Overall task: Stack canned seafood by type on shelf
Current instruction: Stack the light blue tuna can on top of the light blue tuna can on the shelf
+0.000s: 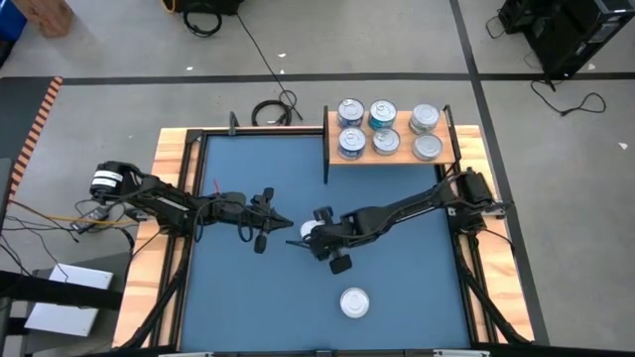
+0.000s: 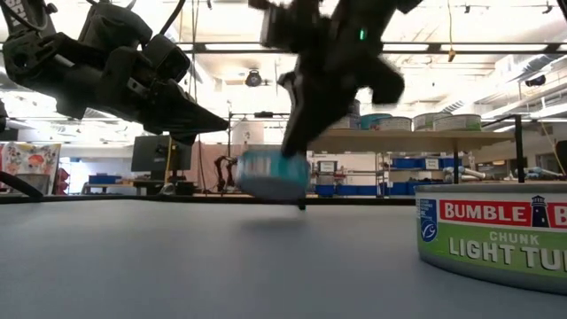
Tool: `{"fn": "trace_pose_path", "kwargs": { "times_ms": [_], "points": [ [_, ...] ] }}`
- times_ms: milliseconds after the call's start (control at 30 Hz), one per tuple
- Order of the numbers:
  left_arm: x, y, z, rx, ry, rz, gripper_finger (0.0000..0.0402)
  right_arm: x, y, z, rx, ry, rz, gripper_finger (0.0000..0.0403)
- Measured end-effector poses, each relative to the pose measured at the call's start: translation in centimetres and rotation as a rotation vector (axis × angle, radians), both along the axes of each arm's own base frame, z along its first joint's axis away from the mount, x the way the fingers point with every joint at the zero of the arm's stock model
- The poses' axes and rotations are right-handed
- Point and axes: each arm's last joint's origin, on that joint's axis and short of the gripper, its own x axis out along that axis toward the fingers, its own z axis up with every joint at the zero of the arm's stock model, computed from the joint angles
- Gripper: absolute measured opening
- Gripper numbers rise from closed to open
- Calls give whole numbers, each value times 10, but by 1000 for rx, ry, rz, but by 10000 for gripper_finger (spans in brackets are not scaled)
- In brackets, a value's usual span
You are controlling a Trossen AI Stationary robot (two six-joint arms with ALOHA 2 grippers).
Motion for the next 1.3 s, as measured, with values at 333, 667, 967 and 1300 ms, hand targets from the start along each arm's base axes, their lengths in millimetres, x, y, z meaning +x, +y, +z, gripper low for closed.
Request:
{"fn": "trace_pose_path", "kwargs": {
  "times_ms": [333,667,967,1300],
  "points": [
    [0,0,0,0,0,0,1,1,2,37,497,-105,-104,2],
    [0,0,0,-1,0,1,1,3,6,40,648,-93,-67,0],
    [0,0,0,-1,0,1,1,-23,-2,66,534,-55,-141,0],
    [0,0,0,-1,0,2,1,-95,-26,134,286,-121,-333,0]
  ]
}}
